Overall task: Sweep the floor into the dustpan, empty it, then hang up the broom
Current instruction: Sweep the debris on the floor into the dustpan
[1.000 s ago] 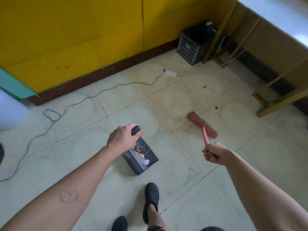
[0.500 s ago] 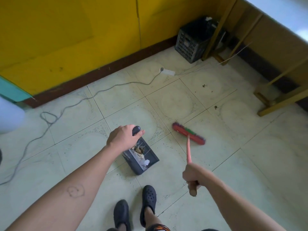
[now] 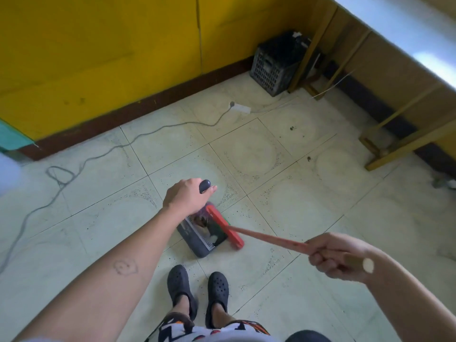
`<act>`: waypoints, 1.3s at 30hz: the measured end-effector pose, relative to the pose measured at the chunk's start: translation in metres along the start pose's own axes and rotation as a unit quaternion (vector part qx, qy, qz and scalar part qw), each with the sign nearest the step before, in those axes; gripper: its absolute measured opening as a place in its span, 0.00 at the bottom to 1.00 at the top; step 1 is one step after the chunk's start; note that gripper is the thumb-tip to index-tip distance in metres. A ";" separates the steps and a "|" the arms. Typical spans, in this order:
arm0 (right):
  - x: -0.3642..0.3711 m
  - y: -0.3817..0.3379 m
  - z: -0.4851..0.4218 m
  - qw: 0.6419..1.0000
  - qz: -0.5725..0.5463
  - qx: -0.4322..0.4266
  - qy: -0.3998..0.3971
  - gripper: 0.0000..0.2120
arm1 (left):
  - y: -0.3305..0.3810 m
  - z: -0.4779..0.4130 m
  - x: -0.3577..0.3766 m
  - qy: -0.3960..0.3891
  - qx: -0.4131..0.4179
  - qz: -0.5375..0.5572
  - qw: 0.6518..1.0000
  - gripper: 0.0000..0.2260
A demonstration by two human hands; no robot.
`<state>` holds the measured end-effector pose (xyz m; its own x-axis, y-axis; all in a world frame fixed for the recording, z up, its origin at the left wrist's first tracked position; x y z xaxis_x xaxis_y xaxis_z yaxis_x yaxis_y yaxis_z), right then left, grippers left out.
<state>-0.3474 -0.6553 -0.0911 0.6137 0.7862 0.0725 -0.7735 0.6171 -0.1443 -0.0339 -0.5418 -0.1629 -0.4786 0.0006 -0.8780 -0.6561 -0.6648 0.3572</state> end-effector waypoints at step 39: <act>0.019 -0.031 -0.051 0.889 0.133 -0.347 0.267 0.07 | -0.042 0.085 0.068 -0.029 -0.203 0.400 0.893 0.12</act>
<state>-0.3036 -0.6615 -0.1352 0.5546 0.6594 -0.5076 -0.7321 0.0968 -0.6742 -0.0885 -0.4501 -0.2110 -0.7366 -0.5655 -0.3710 0.1697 -0.6856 0.7079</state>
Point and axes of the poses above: each hand's wrist, its own z-axis away from the middle knuckle, its own x-axis out of the palm, y = z × x, the point moved 4 cm from there along -z, towards the middle knuckle, and after that the axes turned 3 degrees about x, right-handed, at the moved point
